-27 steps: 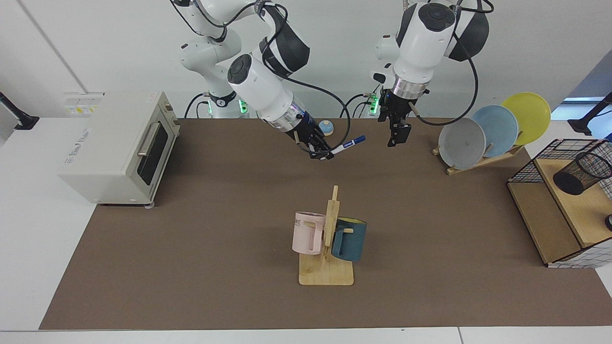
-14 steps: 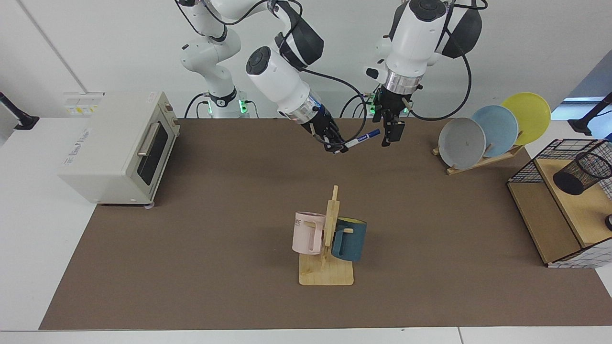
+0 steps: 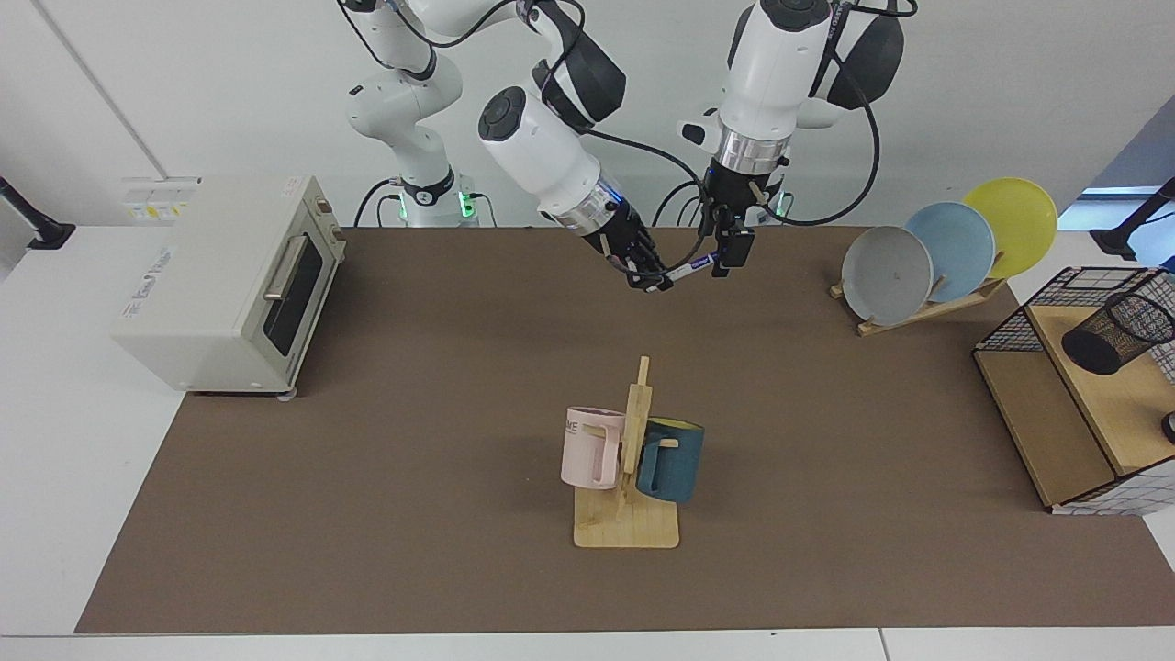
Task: Put markers into pen holder
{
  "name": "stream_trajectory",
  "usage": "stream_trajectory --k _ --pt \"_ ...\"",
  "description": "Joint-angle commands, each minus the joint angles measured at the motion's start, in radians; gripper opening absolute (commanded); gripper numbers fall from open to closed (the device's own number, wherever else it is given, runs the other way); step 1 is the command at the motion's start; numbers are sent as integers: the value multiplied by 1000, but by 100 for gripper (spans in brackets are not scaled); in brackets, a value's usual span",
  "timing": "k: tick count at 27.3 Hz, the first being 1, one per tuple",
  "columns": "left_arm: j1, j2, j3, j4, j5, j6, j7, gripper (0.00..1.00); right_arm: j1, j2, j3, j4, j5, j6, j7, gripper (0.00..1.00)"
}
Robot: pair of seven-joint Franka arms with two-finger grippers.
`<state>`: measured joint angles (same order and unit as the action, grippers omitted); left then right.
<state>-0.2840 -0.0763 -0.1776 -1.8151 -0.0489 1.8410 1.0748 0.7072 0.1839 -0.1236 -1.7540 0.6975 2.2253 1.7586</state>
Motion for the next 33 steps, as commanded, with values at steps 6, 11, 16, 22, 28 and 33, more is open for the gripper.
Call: stream_trajectory --k 6,11,16,22,28,33 --pt "-14 -7 6 -6 11 -6 -18 0 5 6 -5 10 5 24 21 100" --pt "-6 -7 12 -6 9 -20 -21 0 5 0 -7 10 -32 11 -13 100" --pt "0 -14 35 -6 20 -80 -19 0 0 -26 -8 8 -94 -21 -69 100" --pt "3 -23 64 -6 124 -132 -13 0 -32 -106 -16 -2 -217 -139 -281 100" --pt "3 -25 167 -6 202 -174 -6 0 -103 -170 -16 -4 -375 -297 -526 100" --pt "5 -23 222 -7 300 -154 40 0 -150 -208 -16 -6 -550 -391 -764 100"
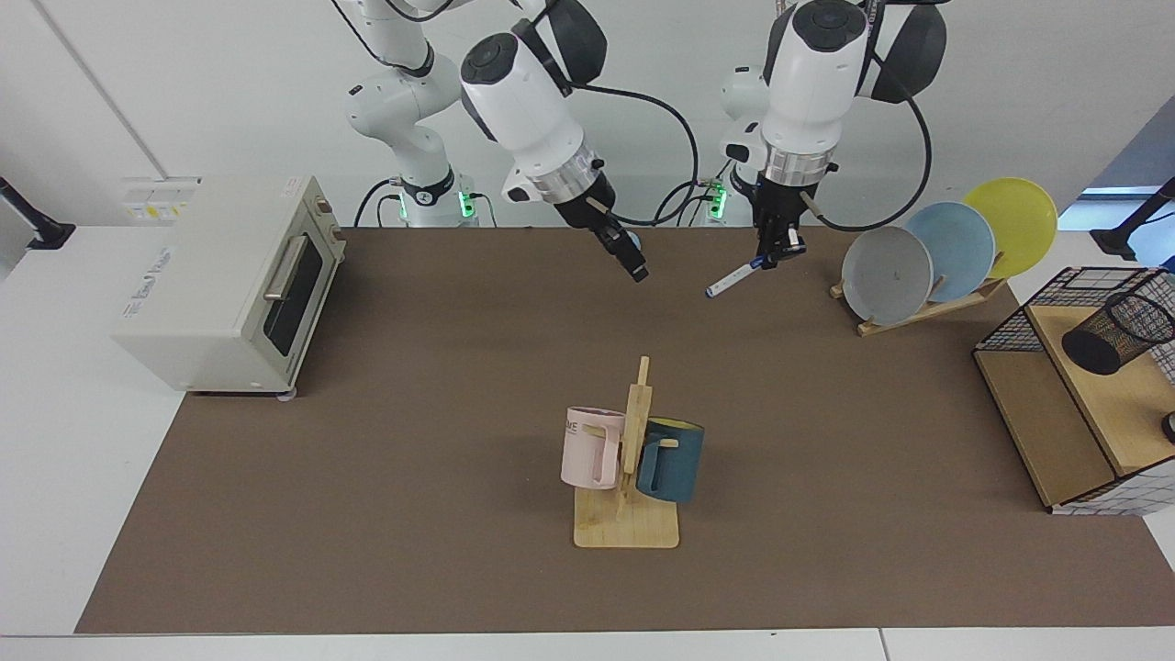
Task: Put markers into pen holder
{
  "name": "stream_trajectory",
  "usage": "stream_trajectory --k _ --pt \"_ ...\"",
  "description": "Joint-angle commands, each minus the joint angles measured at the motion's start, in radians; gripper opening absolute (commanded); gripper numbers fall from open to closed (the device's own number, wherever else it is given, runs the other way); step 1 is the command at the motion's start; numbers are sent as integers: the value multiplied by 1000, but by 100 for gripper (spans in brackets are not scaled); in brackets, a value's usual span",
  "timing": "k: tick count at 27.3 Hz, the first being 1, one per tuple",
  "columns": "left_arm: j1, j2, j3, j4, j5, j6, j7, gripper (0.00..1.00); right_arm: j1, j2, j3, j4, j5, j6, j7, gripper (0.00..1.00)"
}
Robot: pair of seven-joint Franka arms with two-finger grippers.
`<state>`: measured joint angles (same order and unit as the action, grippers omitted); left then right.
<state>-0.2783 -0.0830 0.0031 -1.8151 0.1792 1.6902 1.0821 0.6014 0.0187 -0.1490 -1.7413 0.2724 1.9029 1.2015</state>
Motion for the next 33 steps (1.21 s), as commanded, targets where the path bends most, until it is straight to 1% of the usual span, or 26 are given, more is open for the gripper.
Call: stream_trajectory --k 1,6,11,16,18,20,24,26,28,31,33 --pt "-1 -17 54 -7 86 -3 38 0 -60 -48 9 -18 -139 -80 -259 100" --pt "-1 -17 133 -9 189 3 45 0 -152 -69 6 -18 -154 -117 -468 100" --pt "-1 -15 233 -7 278 42 94 0 -232 -86 8 -17 -219 -143 -673 100" --pt "-1 -6 327 -3 344 104 183 0 -301 -100 8 -17 -255 -163 -856 100" --pt "-1 5 348 16 391 138 228 0 -324 -100 8 -17 -268 -168 -919 100" --pt "1 28 367 40 436 173 310 0 -345 -100 6 -17 -274 -168 -976 100" --pt "1 74 426 114 445 189 467 0 -390 -108 5 -14 -275 -169 -1082 100" --pt "1 89 439 138 457 207 522 0 -406 -114 5 -15 -275 -174 -1115 100" --pt "2 106 445 152 497 233 547 0 -420 -118 5 -11 -275 -188 -1131 100" --pt "4 108 453 155 558 265 553 0 -425 -120 0 -1 -277 -212 -1177 100" --pt "8 112 454 155 585 284 562 0 -433 -120 -3 0 -272 -249 -1238 100"
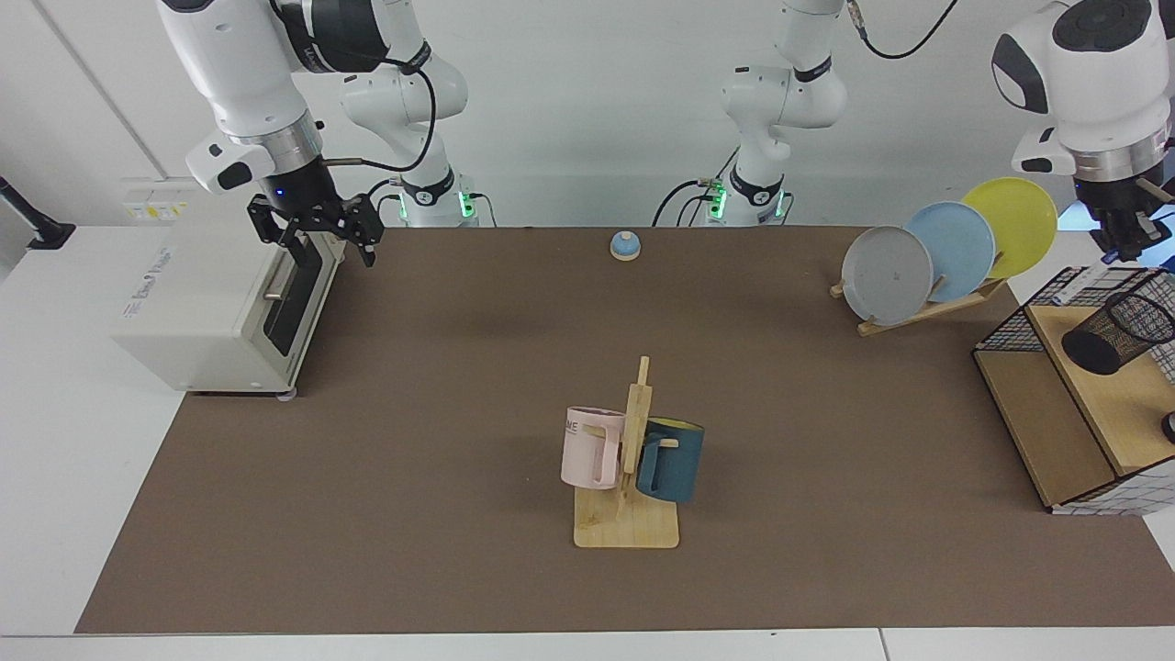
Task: Put markers into pen holder
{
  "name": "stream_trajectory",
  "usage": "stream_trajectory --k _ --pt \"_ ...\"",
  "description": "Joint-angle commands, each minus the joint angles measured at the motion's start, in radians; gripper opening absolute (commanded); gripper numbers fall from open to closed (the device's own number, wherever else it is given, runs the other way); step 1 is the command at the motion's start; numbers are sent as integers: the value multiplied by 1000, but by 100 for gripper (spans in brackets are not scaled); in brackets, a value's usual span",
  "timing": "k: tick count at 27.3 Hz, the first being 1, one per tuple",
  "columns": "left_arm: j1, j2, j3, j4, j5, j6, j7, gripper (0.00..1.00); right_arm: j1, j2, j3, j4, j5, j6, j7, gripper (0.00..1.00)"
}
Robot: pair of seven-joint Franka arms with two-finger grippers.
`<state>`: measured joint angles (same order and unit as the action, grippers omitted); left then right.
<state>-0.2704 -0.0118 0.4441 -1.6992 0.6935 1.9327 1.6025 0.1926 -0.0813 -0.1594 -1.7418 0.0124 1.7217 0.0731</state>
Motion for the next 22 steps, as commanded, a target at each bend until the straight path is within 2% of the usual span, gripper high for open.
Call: stream_trajectory --k 1,4,7,15,19,22 --pt "5 42 15 41 75 49 53 0 -27 -17 1 4 -11 -80 -139 100" --pt "26 42 41 41 70 84 82 0 -36 -17 -3 16 -8 -82 -177 100" --pt "28 42 74 39 64 140 99 0 -36 -20 -2 16 -9 -79 -174 100" --pt "31 73 122 46 78 190 113 0 -32 -43 6 10 1 -96 -171 100" --pt "39 154 142 67 60 213 129 0 -30 -43 4 8 3 -99 -171 100" --pt "56 168 146 82 57 249 140 0 -25 -45 3 7 -5 -105 -170 100"
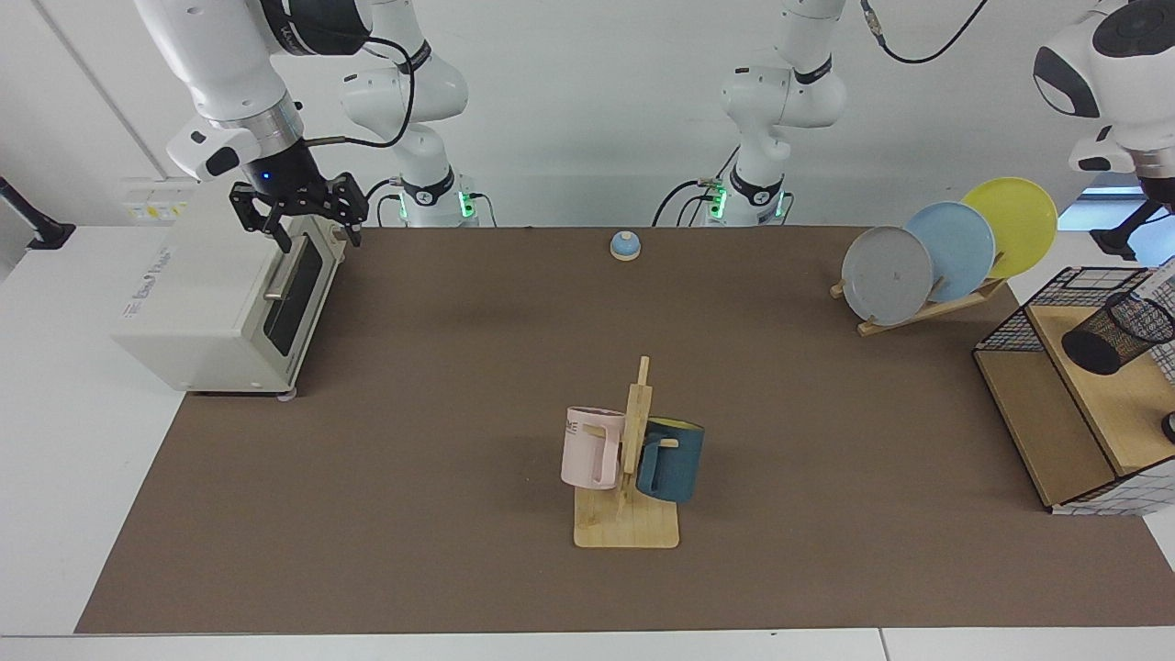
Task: Put markers into pen holder
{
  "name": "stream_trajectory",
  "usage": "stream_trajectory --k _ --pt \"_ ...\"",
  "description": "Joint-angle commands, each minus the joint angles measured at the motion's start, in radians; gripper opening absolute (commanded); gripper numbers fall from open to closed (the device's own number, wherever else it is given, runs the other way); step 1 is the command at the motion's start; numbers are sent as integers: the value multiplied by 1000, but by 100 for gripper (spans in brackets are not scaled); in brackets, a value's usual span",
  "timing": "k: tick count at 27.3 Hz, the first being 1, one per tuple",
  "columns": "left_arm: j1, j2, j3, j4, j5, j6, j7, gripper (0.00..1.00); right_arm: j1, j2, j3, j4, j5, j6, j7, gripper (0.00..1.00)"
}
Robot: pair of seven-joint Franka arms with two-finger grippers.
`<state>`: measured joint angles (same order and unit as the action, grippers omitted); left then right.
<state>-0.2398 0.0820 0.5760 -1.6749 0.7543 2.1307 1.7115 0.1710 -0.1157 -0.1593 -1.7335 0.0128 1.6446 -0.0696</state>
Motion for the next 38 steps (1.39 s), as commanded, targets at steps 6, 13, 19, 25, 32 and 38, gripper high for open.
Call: stream_trajectory --k 6,13,19,25,32,38 --pt "28 88 15 58 -9 57 37 0 -4 -9 1 0 -30 -28 -24 100" --pt "30 93 13 47 -19 69 36 0 -15 -10 3 -3 -36 -25 -24 100" --pt "27 93 11 46 -21 69 46 62 -30 -9 1 -5 -34 -17 -26 100" --pt "25 93 8 46 -41 63 45 100 -33 -7 1 -3 -34 -9 -24 100" --pt "14 94 -16 46 -194 -37 19 100 -41 -7 1 -3 -34 -3 -26 100" --pt "7 87 -76 46 -395 -178 -12 100 -65 -9 0 -5 -36 -22 -26 100"
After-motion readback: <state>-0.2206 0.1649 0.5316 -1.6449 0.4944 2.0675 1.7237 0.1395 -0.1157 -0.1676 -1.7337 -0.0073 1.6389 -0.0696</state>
